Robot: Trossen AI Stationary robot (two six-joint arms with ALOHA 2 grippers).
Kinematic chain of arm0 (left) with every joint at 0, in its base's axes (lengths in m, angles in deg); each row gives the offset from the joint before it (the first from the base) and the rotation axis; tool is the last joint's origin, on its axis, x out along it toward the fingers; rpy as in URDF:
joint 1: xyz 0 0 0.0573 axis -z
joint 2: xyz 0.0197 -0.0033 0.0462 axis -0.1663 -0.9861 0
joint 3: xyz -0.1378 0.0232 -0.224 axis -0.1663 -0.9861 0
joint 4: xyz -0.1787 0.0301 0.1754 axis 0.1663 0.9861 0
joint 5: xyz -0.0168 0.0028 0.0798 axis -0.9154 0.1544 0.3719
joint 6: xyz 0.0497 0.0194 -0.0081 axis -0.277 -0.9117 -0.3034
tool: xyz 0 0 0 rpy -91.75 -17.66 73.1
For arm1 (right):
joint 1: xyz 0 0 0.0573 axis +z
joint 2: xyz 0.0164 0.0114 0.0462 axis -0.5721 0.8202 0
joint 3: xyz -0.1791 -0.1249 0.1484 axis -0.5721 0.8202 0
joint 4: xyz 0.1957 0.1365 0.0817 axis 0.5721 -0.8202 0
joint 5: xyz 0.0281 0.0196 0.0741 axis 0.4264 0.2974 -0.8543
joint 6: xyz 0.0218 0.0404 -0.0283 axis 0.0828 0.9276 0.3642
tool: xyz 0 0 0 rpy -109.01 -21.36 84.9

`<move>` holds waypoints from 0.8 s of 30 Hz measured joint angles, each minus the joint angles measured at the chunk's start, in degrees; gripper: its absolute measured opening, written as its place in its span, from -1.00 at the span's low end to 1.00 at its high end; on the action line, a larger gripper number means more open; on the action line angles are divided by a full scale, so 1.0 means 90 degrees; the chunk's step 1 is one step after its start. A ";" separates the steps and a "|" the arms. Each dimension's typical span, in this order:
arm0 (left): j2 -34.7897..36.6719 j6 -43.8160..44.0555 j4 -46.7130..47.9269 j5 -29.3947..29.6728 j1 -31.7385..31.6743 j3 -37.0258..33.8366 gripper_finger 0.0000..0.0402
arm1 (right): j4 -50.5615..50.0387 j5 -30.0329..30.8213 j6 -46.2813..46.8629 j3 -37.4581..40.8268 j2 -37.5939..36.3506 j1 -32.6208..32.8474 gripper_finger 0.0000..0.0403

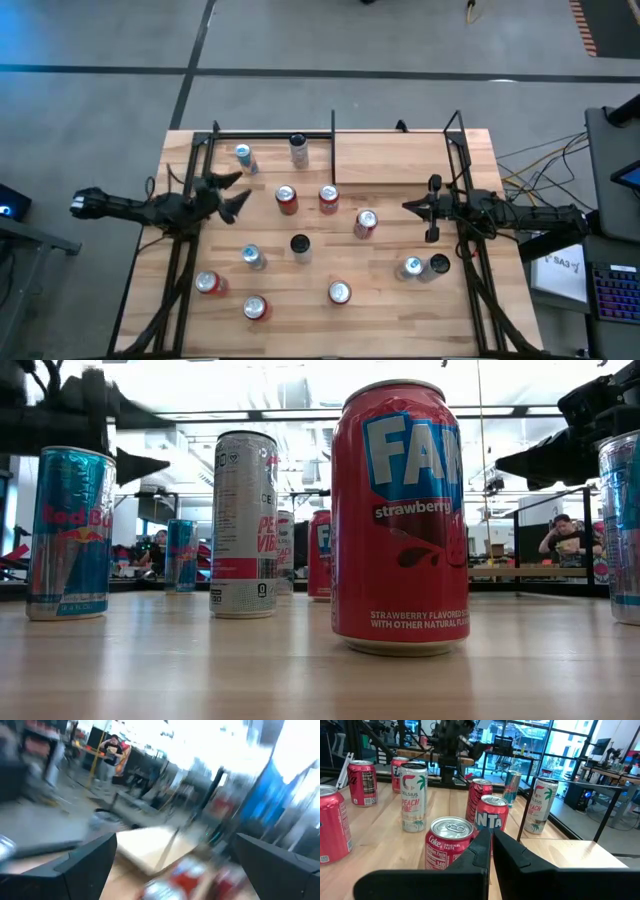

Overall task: Place canned beverage on shelf
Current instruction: Put the top white soda can on the shelf

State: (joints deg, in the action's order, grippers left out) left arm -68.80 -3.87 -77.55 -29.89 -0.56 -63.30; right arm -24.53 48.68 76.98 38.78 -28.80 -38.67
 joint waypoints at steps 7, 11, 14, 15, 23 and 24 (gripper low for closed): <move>0.0000 0.1332 -0.0818 -0.0049 0.0000 0.0000 0.94 | 0.0119 -0.0040 0.1422 0.0000 0.0000 0.0002 -0.95; -0.0002 0.1451 -0.0863 -0.0013 0.0000 0.0000 0.94 | 0.0195 0.0174 0.3465 -0.0010 0.0000 0.0000 -0.95; -0.0041 0.1521 -0.0835 0.0020 0.0000 0.0000 0.94 | 0.0395 0.0390 0.3664 -0.0010 0.0000 -0.0002 -0.95; -0.0063 0.1562 -0.0842 0.0029 0.0000 0.0000 0.94 | 0.0506 0.0386 0.3667 -0.0010 0.0002 0.0000 -0.95; -0.0186 0.1073 -0.0955 0.0703 -0.0002 0.0000 0.94 | 0.1327 0.0384 0.3434 -0.0012 0.0002 0.0000 -0.95; -0.0189 0.1102 -0.0950 0.0742 -0.0002 0.0000 0.94 | 0.1404 0.0384 0.3379 -0.0012 0.0002 0.0000 -0.95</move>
State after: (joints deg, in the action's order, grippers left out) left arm -70.51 6.04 -86.10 -23.21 -0.58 -63.30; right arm -11.90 52.13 107.39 38.67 -28.78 -38.67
